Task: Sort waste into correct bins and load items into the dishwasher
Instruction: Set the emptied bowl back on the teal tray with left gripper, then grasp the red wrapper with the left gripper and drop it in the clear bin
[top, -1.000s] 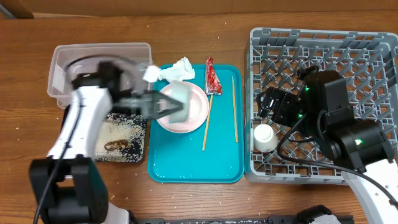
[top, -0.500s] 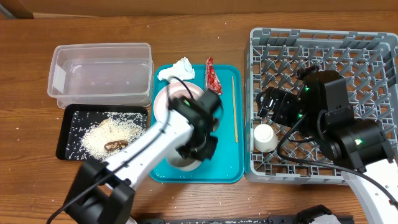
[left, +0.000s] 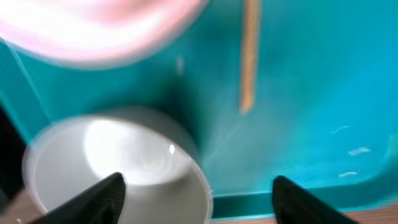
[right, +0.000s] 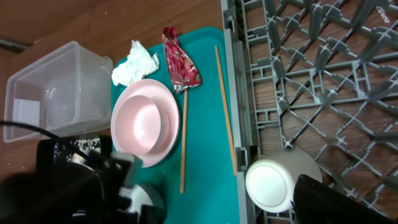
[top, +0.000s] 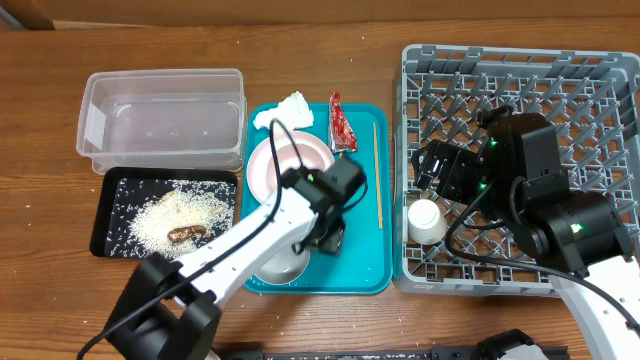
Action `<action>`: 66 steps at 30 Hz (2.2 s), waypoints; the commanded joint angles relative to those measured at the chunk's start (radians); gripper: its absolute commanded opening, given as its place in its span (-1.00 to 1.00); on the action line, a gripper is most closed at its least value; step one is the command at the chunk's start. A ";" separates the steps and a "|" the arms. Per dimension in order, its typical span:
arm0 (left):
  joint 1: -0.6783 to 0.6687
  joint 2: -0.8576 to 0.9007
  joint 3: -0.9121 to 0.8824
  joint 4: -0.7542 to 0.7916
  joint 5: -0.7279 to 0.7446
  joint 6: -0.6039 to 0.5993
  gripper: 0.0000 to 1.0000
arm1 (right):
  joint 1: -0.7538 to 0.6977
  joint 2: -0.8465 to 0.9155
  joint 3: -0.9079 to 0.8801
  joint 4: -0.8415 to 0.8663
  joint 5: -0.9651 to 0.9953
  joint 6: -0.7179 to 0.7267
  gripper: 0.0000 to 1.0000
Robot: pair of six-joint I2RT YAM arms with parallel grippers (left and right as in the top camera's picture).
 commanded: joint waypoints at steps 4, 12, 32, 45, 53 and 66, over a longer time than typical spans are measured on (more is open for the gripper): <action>0.101 -0.020 0.214 0.170 -0.031 0.183 0.85 | 0.004 -0.002 0.014 0.003 -0.001 0.001 1.00; 0.203 0.151 0.217 0.550 0.051 0.275 0.76 | 0.004 -0.002 0.014 0.003 -0.001 0.001 1.00; 0.209 0.483 0.386 0.738 0.020 0.214 -0.61 | 0.004 -0.002 0.014 -0.013 -0.001 0.001 1.00; 0.210 0.502 0.436 0.624 0.019 0.215 0.74 | 0.004 -0.002 0.014 -0.022 -0.002 0.001 1.00; 0.210 0.573 0.430 0.689 0.025 0.213 0.21 | 0.004 -0.002 0.014 -0.035 -0.001 0.001 1.00; 0.216 0.443 0.509 0.566 0.073 0.214 -0.92 | 0.004 -0.002 0.014 -0.035 -0.001 0.001 1.00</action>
